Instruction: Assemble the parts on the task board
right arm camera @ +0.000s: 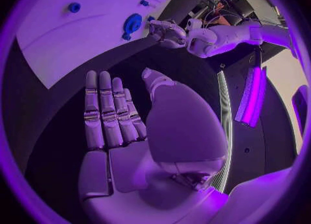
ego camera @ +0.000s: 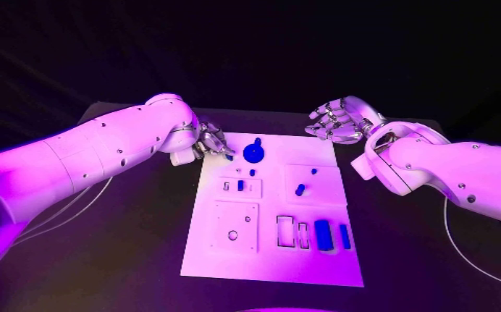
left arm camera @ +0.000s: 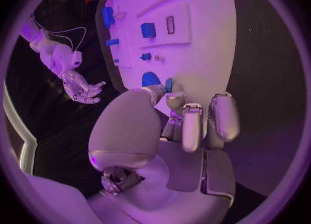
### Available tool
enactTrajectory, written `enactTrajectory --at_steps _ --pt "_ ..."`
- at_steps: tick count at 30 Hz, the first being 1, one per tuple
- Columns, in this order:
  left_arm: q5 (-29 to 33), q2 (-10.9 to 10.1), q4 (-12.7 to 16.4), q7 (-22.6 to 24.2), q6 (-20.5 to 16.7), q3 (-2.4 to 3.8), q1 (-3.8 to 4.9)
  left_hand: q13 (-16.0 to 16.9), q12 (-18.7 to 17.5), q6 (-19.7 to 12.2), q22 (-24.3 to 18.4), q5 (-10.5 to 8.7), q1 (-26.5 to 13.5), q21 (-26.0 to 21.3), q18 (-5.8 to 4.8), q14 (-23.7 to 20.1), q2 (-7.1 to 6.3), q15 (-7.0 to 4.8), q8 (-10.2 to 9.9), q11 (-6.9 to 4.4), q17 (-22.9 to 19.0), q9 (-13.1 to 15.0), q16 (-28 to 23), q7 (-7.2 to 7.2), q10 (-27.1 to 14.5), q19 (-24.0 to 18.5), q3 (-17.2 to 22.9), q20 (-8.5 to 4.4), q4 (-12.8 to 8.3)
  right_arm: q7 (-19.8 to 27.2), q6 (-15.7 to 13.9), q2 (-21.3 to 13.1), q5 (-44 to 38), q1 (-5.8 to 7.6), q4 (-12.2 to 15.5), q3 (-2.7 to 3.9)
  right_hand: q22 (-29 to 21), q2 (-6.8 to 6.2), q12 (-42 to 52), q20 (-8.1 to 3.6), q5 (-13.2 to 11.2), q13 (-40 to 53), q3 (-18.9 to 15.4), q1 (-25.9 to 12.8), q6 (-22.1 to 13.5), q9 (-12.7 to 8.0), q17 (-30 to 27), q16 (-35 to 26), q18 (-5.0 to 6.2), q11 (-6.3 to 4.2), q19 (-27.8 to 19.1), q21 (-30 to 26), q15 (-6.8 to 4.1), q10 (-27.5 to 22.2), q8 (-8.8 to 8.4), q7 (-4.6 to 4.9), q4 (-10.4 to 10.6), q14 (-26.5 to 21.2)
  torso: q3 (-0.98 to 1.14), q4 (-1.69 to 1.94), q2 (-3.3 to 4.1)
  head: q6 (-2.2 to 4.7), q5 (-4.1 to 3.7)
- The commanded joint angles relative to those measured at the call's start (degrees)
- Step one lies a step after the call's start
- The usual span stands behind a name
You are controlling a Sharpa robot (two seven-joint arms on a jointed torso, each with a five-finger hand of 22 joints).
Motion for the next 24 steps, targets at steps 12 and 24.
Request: enactTrajectory --at_steps 12,24 --pt "4.81 -6.16 9.42 -0.69 -2.55 0.05 0.08 1.11 1.04 0.08 1.14 0.64 -2.89 0.78 0.18 4.53 -2.81 -0.53 3.53 -0.21 9.38 4.7 0.19 -0.18 1.84 0.8 13.67 -0.47 -10.5 1.15 0.05 -0.21 0.13 -0.02 -0.32 0.0 -0.14 0.33 -0.17 -0.09 0.23 -0.14 0.4 0.31 -0.13 -0.09 -0.1 -0.35 0.64 0.28 0.37 -0.27 0.13 0.17 0.28 2.29 0.07 0.24 -0.05 0.31 -0.2 -0.18 0.24" --pt "0.35 -9.31 14.69 -1.18 -1.96 0.01 0.01 2.76 2.08 1.06 2.88 1.06 -4.61 1.63 -0.18 4.72 -3.69 -0.77 3.78 -0.51 9.92 5.02 0.49 -0.52 3.43 1.97 15.48 -0.67 -11.41 1.34 0.09 -0.17 0.38 -0.03 -0.61 -0.02 -0.22 0.3 -0.17 -0.09 0.25 -0.22 0.39 0.29 -0.11 -0.1 -0.13 -0.4 0.64 0.28 0.38 -0.28 0.13 0.16 0.31 2.29 0.08 0.25 -0.09 0.35 -0.2 -0.21 0.74"
